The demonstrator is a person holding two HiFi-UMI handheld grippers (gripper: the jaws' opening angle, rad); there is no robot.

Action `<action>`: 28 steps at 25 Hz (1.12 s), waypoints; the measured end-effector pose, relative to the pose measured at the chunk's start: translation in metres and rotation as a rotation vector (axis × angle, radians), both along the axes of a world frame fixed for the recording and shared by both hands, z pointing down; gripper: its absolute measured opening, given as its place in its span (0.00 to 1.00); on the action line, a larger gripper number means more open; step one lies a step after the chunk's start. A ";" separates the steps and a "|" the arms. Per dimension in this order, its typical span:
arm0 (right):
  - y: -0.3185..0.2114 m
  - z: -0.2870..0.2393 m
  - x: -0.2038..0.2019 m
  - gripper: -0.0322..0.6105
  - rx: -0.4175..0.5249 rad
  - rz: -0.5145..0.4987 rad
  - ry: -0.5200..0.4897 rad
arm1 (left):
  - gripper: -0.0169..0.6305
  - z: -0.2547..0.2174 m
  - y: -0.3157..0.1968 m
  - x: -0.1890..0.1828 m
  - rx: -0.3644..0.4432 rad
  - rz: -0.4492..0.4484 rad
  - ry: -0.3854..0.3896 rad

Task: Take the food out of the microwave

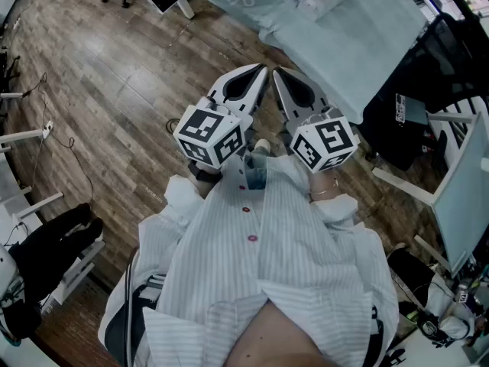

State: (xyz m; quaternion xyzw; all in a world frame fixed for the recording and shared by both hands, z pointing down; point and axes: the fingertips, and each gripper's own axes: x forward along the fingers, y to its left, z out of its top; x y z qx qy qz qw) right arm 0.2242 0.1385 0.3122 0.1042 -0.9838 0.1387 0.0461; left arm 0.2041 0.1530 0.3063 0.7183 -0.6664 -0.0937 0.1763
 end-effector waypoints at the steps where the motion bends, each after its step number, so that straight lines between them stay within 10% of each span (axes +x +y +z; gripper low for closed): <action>1: 0.000 0.000 0.003 0.10 0.002 -0.002 -0.001 | 0.04 0.000 0.000 0.003 0.000 -0.003 -0.001; 16: -0.003 0.007 0.026 0.10 -0.027 -0.026 -0.021 | 0.04 0.006 0.005 0.027 0.000 -0.048 0.005; 28: -0.027 0.015 -0.043 0.10 -0.037 0.008 0.003 | 0.04 0.007 -0.021 -0.048 0.011 -0.022 0.007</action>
